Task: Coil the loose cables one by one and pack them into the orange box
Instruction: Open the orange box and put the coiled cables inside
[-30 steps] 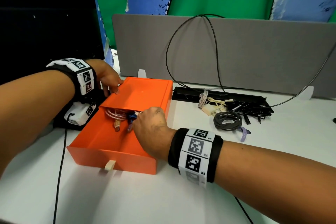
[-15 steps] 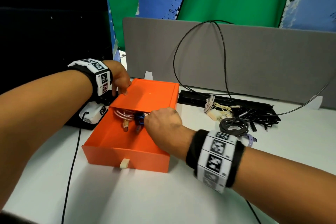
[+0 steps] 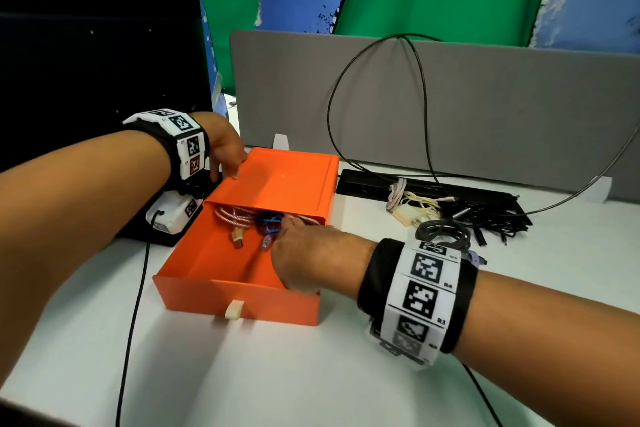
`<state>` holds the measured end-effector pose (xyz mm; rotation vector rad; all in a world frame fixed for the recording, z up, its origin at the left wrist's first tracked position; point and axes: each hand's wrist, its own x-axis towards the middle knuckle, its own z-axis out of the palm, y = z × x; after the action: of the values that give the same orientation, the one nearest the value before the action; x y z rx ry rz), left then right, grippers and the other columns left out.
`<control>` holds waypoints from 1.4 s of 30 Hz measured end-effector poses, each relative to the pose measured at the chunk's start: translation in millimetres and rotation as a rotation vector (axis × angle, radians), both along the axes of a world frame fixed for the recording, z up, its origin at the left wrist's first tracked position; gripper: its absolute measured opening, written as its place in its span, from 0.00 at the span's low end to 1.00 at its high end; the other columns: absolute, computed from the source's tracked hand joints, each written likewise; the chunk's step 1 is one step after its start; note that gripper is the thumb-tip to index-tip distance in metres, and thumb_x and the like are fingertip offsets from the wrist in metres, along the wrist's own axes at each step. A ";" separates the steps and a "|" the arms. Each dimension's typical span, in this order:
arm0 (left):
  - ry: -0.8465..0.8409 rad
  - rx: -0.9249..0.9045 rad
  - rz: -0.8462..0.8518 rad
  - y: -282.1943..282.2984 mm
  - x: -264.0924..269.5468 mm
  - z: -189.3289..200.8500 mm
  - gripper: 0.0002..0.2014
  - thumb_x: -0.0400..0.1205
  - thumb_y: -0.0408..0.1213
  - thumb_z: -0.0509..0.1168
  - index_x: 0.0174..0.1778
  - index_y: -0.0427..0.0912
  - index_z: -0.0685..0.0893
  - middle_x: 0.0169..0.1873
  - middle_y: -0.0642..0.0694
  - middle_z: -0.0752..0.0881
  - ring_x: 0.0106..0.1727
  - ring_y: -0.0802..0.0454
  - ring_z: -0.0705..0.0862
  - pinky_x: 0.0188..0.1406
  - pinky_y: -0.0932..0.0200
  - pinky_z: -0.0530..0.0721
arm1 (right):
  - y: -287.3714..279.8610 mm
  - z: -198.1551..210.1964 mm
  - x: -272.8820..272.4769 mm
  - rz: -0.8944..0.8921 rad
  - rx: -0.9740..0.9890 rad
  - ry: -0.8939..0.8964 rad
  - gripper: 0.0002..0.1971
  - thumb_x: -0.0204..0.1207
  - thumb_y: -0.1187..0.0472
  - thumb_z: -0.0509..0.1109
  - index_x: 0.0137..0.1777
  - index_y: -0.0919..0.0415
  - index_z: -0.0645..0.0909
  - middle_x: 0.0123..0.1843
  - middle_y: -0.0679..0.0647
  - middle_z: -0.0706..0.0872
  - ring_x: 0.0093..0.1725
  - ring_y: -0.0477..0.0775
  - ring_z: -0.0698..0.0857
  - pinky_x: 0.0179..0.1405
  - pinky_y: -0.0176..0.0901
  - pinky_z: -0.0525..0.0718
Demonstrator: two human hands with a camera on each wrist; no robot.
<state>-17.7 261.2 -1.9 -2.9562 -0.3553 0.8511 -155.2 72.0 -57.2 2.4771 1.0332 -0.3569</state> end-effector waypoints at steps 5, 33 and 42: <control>0.004 -0.004 0.021 0.9 -0.3 0.8 0.32 0.89 0.36 0.60 0.86 0.40 0.53 0.74 0.42 0.79 0.64 0.44 0.87 0.68 0.43 0.81 | 11.8 -12.5 13.5 -0.298 0.250 0.162 0.39 0.85 0.59 0.57 0.88 0.68 0.38 0.88 0.64 0.52 0.85 0.71 0.56 0.84 0.63 0.59; -0.043 -0.063 0.084 12.0 16.5 -14.5 0.35 0.88 0.31 0.58 0.87 0.43 0.46 0.53 0.44 0.85 0.45 0.46 0.88 0.43 0.55 0.86 | -158.3 46.3 146.7 -0.345 0.318 -0.159 0.27 0.79 0.69 0.61 0.79 0.55 0.73 0.74 0.61 0.81 0.68 0.66 0.82 0.62 0.56 0.83; -0.013 -0.052 0.078 15.9 22.5 -16.7 0.36 0.88 0.35 0.59 0.87 0.47 0.44 0.54 0.44 0.84 0.54 0.43 0.89 0.55 0.50 0.83 | -167.8 9.8 180.9 -0.199 0.314 -0.177 0.14 0.82 0.64 0.65 0.65 0.54 0.85 0.57 0.54 0.87 0.54 0.59 0.86 0.45 0.45 0.79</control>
<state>4.8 277.1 -18.6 -3.0149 -0.4591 0.8627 25.6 -95.7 -47.5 2.8412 0.8248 -0.0314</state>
